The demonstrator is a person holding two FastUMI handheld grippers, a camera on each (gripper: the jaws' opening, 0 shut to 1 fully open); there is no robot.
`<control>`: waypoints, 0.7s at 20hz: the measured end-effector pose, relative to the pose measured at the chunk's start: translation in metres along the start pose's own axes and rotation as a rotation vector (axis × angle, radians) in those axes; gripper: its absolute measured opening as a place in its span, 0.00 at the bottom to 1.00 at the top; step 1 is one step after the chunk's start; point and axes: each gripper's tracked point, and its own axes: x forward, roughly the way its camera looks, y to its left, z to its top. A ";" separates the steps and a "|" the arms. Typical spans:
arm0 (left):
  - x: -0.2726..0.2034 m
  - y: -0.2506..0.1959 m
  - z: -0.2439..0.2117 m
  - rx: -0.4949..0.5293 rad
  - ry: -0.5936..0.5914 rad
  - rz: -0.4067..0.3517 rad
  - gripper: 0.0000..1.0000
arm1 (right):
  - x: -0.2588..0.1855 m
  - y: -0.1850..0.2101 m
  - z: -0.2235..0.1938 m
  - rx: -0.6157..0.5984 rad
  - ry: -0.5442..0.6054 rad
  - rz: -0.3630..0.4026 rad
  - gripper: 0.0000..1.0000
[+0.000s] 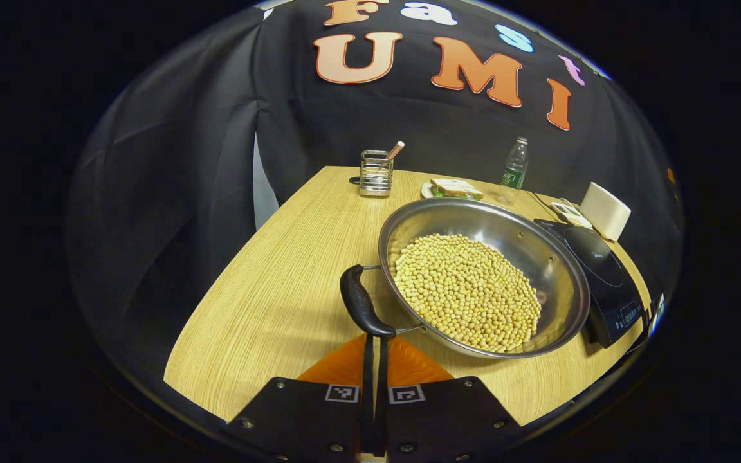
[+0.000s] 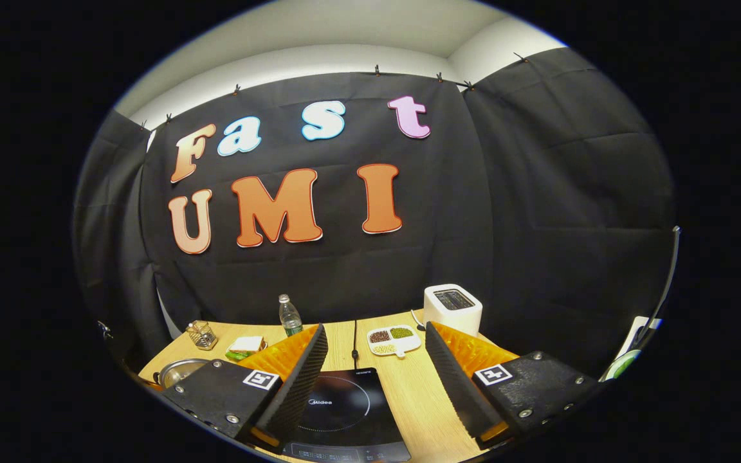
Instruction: First push the handle of the pot to place it horizontally, then grasp the pot with both hands and set it on the induction cooktop.
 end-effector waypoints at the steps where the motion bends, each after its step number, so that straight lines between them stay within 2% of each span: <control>1: 0.001 0.002 0.002 -0.002 -0.003 -0.001 0.02 | 0.000 0.001 0.001 -0.003 -0.003 -0.001 0.95; 14: 0.025 0.022 0.024 0.008 -0.027 -0.006 0.02 | 0.010 0.027 -0.015 -0.012 0.030 0.016 0.95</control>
